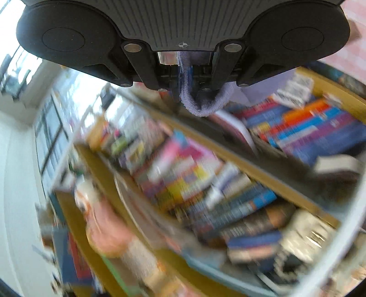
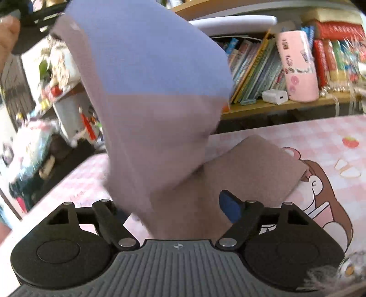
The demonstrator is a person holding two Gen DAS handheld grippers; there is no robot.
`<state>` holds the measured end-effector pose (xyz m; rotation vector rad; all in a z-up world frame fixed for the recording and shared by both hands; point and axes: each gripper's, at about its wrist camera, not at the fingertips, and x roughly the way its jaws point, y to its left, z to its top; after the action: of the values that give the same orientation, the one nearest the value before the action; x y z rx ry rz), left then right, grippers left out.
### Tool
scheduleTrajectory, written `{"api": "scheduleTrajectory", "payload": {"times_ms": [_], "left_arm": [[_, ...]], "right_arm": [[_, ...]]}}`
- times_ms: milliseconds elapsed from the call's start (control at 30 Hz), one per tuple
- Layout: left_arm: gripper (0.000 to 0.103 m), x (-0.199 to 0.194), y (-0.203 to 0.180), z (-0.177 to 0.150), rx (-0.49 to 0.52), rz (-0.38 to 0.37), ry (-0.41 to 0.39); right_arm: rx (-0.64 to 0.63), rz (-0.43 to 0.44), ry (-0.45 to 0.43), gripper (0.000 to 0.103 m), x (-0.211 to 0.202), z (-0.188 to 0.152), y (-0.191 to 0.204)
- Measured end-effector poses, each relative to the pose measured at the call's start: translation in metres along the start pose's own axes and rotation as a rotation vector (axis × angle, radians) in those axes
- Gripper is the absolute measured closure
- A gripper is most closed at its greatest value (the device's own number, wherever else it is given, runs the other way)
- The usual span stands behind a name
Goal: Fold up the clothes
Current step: 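Grasp the crumpled sweater with both grippers and lift it off the mat, then spread the sweater flat on the mat with both grippers, then release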
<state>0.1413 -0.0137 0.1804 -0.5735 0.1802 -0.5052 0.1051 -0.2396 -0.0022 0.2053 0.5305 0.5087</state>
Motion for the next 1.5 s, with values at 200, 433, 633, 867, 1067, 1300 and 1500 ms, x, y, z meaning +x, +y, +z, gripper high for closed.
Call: {"api": "scheduleTrajectory", "payload": {"times_ms": [200,433,633,867,1067,1300,1500], "left_arm": [[0.098,-0.051,0.025,0.013,-0.036,0.057,-0.090],[0.099,-0.134,0.051,0.000,-0.076,0.079,-0.165],[0.098,-0.223,0.011,0.008,0.059,-0.045,-0.333],[0.098,-0.279,-0.028,0.020,0.166,-0.149,-0.605],[0.097,-0.233,0.016,0.018,0.042,0.011,-0.429],[0.094,-0.094,0.156,-0.051,-0.182,0.415,0.165],[0.090,-0.070,0.163,-0.073,-0.135,0.460,0.189]], "right_arm": [[-0.045,-0.021,-0.001,0.096,0.004,-0.004,-0.001],[0.004,-0.092,-0.322,0.097,-0.054,0.016,-0.018],[-0.147,-0.073,-0.682,0.097,-0.146,0.029,0.021],[-0.239,0.066,-1.072,0.096,-0.245,0.048,0.060],[-0.246,0.025,-0.947,0.096,-0.224,0.082,0.054],[-0.213,-0.225,-0.268,0.089,-0.053,0.067,-0.017],[-0.140,-0.289,-0.021,0.073,0.007,0.042,-0.065]]}}
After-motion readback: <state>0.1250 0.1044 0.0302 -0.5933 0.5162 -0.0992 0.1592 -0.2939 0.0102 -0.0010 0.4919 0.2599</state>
